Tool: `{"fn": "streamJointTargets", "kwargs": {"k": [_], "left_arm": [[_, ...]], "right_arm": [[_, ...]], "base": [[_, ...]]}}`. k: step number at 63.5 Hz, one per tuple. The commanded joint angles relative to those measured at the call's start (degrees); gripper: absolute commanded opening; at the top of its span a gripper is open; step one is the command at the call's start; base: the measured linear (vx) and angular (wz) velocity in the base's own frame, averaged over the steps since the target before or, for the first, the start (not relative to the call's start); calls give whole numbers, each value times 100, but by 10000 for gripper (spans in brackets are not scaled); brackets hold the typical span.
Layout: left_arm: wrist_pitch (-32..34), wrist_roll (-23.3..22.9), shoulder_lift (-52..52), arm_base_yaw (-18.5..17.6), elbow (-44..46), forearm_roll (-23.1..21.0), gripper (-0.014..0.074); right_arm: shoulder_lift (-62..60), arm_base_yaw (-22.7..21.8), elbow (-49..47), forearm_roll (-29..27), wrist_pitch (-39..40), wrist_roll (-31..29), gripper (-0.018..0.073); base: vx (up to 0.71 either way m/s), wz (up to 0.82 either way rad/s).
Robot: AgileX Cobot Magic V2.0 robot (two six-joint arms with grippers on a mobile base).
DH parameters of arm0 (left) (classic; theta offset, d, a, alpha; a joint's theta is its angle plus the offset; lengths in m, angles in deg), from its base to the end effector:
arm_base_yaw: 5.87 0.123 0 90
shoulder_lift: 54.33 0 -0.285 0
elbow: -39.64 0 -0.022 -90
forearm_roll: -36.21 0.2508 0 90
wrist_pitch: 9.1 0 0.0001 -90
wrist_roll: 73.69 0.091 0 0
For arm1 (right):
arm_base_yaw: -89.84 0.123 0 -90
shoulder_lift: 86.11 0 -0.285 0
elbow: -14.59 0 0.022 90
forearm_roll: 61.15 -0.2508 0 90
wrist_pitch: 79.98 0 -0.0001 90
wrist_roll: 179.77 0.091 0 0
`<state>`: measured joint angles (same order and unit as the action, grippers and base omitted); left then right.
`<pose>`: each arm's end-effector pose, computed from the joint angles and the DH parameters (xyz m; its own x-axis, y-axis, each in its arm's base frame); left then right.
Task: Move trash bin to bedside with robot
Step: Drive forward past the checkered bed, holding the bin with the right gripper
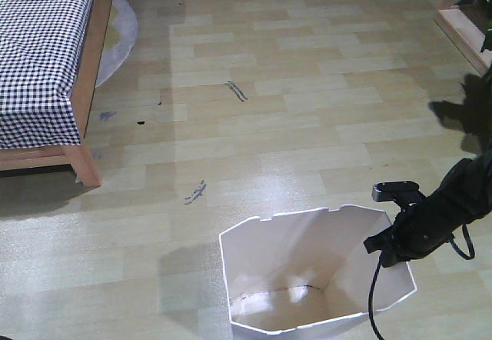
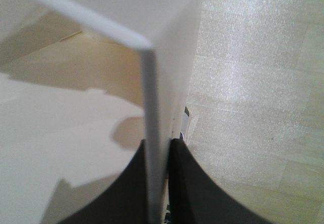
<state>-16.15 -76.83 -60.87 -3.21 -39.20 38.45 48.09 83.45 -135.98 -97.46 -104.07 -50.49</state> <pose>0.0559 0.0030 0.1936 -0.0414 -0.0179 -0.9990 -0.0519 0.9985 -0.0158 0.2858 -0.0098 0.0048 -0.9848 -0.1730 -0.0125 -0.1706 0.9535 0.2483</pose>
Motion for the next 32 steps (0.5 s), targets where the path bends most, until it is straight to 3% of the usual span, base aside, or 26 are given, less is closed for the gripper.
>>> {"fn": "streamJointTargets", "kwargs": {"k": [1, 32], "left_arm": [[412, -25, 30, 0, 119, -26, -6], [412, -25, 30, 0, 119, -26, -6]], "right_arm": [[-384, -4, -72, -226, -532, -69, -6], [-384, -4, -72, -226, -532, -69, -6]], "base": [[14, 8], [16, 5]]}}
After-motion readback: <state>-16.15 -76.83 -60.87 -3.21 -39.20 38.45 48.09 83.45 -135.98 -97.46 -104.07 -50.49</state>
